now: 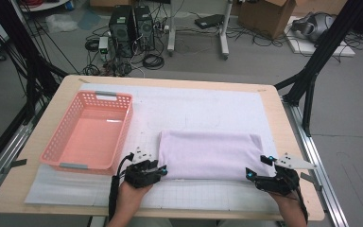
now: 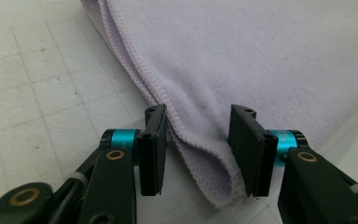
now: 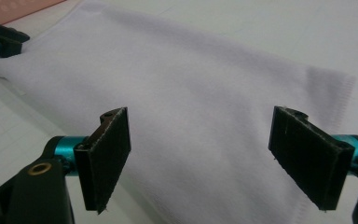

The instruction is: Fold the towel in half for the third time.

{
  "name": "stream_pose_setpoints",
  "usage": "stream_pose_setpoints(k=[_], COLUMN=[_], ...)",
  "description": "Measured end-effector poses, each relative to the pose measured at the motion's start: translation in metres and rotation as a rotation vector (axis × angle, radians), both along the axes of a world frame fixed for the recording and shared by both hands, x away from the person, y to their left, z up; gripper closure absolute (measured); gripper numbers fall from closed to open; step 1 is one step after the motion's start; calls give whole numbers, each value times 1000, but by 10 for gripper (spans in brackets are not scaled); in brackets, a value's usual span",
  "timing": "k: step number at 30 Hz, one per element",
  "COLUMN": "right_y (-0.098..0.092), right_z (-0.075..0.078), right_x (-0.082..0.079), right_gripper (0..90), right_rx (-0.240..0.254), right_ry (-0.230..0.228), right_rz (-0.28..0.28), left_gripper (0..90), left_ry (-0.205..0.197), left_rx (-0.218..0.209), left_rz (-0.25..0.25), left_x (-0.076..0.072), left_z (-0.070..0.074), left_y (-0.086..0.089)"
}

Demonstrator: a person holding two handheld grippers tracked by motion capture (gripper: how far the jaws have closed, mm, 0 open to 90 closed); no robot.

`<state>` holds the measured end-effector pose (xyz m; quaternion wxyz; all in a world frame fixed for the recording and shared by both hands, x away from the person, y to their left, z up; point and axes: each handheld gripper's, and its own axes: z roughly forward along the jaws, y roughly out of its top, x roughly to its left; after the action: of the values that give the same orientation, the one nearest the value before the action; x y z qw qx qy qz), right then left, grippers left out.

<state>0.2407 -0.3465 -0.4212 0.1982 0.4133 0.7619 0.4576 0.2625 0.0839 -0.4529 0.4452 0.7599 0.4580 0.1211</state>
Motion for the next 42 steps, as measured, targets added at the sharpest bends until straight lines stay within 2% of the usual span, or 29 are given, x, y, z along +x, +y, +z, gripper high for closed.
stream_pose_setpoints(k=[4, 8, 11, 16, 19, 20, 28, 31, 33, 42], right_y=[10, 30, 48, 84, 104, 110, 153, 168, 178, 215], right_z=[-1, 0, 3, 11, 17, 19, 21, 18, 14, -1], right_x=[5, 20, 34, 65, 81, 86, 119, 132, 140, 166], right_gripper=[198, 192, 191, 183, 281, 279, 334, 368, 416, 438], right_rx=[-10, -5, 2, -15, -32, -31, -62, -92, -104, -172], right_ry=[13, 41, 50, 84, 84, 81, 103, 129, 127, 182], right_rz=[23, 74, 99, 199, 257, 266, 312, 320, 348, 362], left_gripper=[657, 711, 760, 793, 797, 798, 803, 806, 806, 806], left_ry=[2, 11, 12, 18, 33, 34, 41, 42, 43, 43], left_rx=[3, -11, -17, -36, -68, -72, -94, -96, -99, -115], left_rz=[4, 18, 15, 27, 28, 26, 20, 19, 17, 8], left_x=[1, 2, 2, 1, 2, 2, 1, 2, 2, 2], left_z=[0, -1, -1, -1, -2, -2, -2, -2, -2, -2], left_y=[-1, 0, 0, 0, 3, 4, 7, 7, 8, 10])
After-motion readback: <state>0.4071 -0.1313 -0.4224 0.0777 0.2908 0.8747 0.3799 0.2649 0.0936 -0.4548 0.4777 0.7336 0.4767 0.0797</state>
